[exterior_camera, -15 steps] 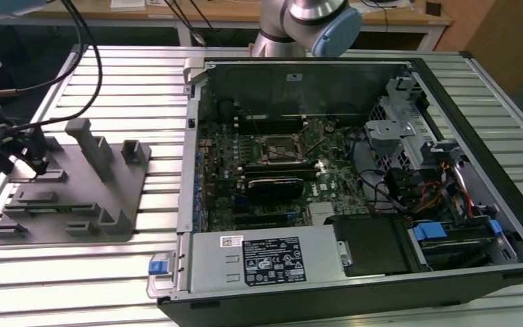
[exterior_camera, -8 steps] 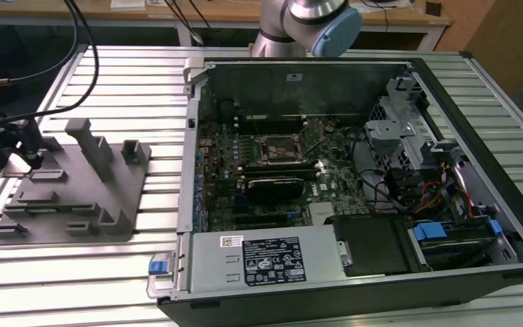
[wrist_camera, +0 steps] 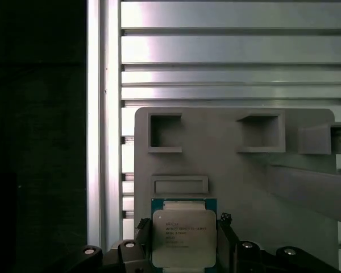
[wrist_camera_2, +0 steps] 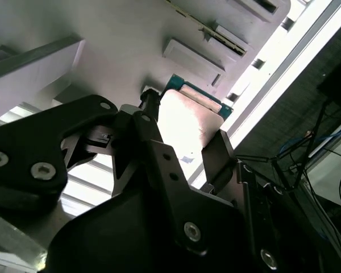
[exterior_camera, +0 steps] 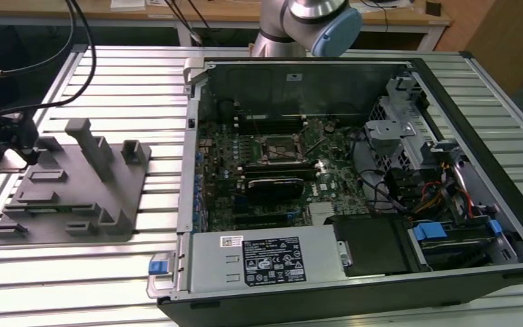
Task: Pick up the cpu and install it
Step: 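Pick up the cpu and move it towards the insertion slot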
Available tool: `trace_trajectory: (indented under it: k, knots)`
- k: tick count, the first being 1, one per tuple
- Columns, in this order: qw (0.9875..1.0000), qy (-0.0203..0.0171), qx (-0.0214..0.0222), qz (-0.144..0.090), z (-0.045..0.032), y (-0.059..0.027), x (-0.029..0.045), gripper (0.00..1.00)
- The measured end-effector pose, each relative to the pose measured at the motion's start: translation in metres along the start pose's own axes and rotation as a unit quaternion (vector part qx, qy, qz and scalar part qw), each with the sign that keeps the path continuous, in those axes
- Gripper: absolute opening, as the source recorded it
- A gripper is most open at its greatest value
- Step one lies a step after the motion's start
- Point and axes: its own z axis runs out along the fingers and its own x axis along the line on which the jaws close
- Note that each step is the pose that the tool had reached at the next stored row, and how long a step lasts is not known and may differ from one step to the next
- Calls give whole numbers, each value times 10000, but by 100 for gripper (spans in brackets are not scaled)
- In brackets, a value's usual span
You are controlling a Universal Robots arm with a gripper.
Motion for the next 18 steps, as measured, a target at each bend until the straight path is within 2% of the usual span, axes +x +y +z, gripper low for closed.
trace_trajectory:
  k: [6,18]
  knots:
    - [10000,0,0,0,-97,5,-2,54]
    - [10000,-1,0,0,-371,19,-10,54]
